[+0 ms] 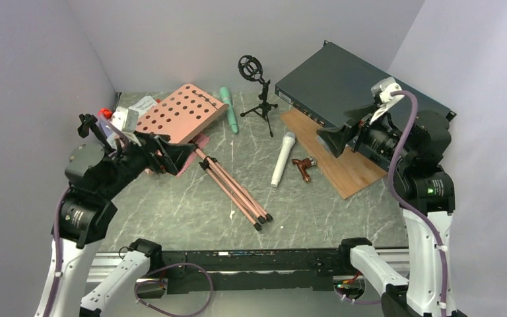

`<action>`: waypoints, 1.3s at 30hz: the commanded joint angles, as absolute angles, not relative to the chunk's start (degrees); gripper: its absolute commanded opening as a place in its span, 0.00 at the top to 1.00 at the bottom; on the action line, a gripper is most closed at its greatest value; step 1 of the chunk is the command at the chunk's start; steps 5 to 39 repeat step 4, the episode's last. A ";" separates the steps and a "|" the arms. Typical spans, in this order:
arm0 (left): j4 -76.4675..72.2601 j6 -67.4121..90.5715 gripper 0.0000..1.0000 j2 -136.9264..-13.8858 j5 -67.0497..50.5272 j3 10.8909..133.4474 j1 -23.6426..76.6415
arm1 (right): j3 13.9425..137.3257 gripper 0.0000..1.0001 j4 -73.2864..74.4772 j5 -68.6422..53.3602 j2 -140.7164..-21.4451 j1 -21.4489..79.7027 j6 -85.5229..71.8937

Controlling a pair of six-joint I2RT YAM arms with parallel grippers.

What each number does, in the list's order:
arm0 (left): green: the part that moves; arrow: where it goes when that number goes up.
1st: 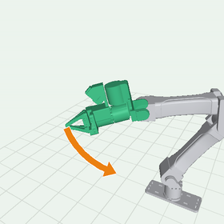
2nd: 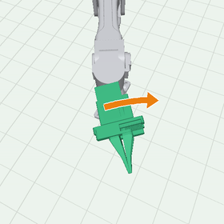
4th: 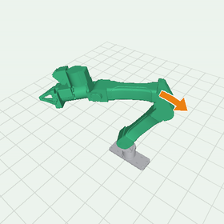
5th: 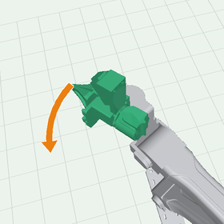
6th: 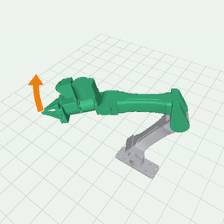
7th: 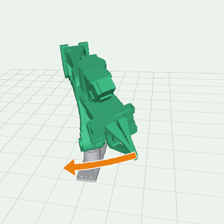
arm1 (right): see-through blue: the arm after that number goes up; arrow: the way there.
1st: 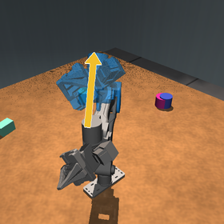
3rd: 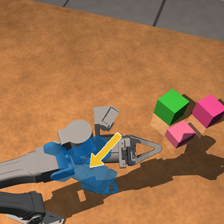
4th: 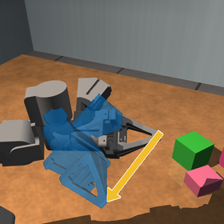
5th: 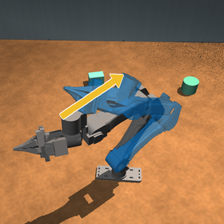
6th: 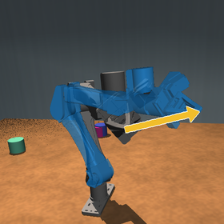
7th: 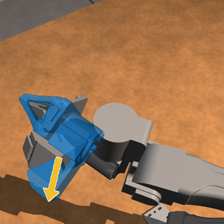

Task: Pack up the instrument practice props
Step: Reset both arms

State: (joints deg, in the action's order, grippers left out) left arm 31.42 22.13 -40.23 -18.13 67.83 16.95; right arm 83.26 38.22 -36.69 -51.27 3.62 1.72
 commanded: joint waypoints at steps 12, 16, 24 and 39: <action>34.51 22.15 0.00 -39.33 -17.43 71.33 16.70 | 87.64 0.00 37.11 -32.47 -49.73 2.80 -1.64; 34.51 22.15 0.00 -39.33 -17.43 71.33 16.70 | 87.64 0.00 37.11 -32.47 -49.73 2.80 -1.64; 34.51 22.15 0.00 -39.33 -17.43 71.33 16.70 | 87.64 0.00 37.11 -32.47 -49.73 2.80 -1.64; 34.51 22.15 0.00 -39.33 -17.43 71.33 16.70 | 87.64 0.00 37.11 -32.47 -49.73 2.80 -1.64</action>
